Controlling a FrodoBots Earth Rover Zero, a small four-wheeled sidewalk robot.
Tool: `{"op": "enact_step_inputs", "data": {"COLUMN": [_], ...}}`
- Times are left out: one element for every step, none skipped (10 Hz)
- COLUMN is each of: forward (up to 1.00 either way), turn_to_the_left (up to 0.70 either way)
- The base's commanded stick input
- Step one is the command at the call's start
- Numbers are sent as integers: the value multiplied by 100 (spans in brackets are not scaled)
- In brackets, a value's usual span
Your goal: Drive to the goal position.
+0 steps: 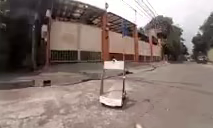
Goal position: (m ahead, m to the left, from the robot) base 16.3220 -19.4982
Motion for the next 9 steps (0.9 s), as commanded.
{"op": "enact_step_inputs", "data": {"forward": [0, 0, 0, 0, 0, 0, 0, 0, 0], "turn_to_the_left": [-96, -96, -96, -96, -96, -96, -96, -96, -96]}}
